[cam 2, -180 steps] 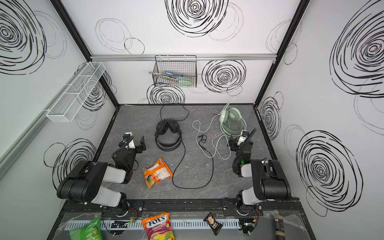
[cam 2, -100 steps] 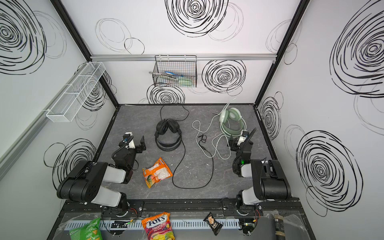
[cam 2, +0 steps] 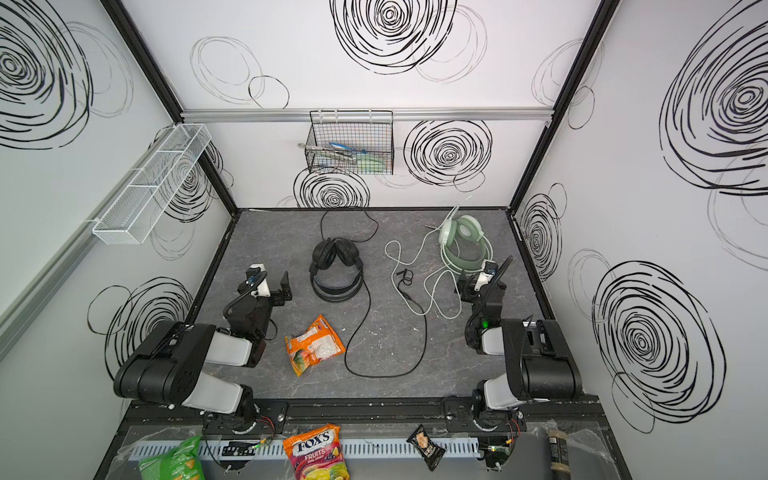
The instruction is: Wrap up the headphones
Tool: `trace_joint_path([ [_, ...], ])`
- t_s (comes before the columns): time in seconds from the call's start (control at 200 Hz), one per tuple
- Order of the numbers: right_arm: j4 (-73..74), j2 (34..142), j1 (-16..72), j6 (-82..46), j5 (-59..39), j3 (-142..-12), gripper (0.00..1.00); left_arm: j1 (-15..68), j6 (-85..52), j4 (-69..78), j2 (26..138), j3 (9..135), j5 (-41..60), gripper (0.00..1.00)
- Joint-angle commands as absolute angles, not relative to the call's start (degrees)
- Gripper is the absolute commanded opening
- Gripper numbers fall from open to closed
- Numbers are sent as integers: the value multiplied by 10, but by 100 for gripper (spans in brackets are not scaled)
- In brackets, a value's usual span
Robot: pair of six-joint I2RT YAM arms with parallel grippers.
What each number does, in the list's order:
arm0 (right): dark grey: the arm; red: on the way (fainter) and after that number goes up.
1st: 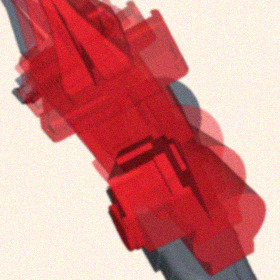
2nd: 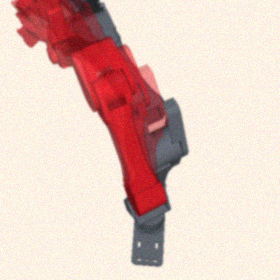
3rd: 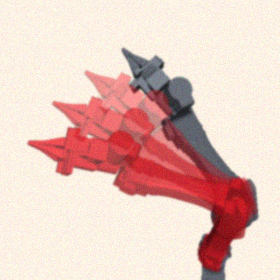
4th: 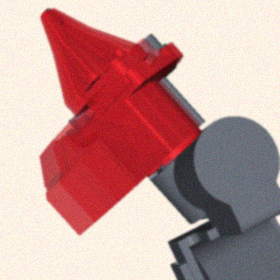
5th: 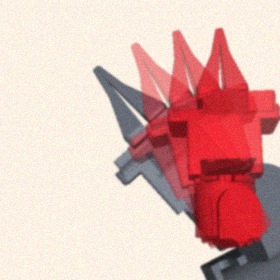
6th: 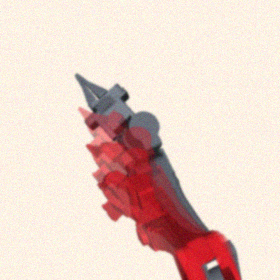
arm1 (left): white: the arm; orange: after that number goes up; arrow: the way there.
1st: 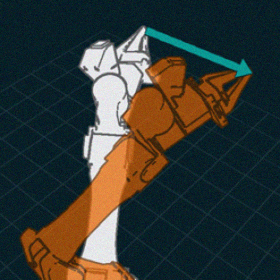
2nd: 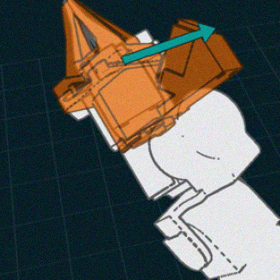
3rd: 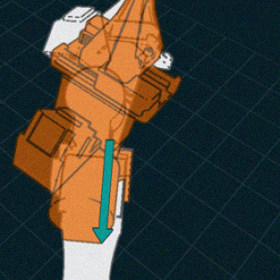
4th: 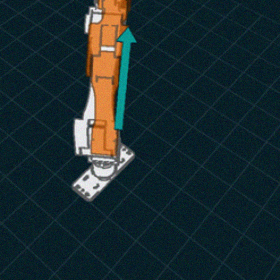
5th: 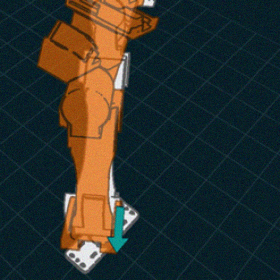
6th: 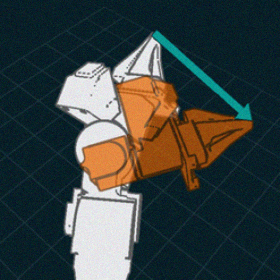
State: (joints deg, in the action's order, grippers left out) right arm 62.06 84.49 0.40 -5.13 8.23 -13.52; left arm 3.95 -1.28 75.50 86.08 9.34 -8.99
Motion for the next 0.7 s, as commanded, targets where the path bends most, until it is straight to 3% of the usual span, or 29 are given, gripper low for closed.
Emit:
trace_joint_path([
  [0.0,630,842,3,-56,82,-143,97,33,-11,791,855,104,-80,96],
  [0.56,630,842,3,-56,83,-143,97,31,-16,795,855,100,-75,96],
  [0.695,636,839,8,-54,93,-139,97,32,-32,840,837,69,-120,96],
])
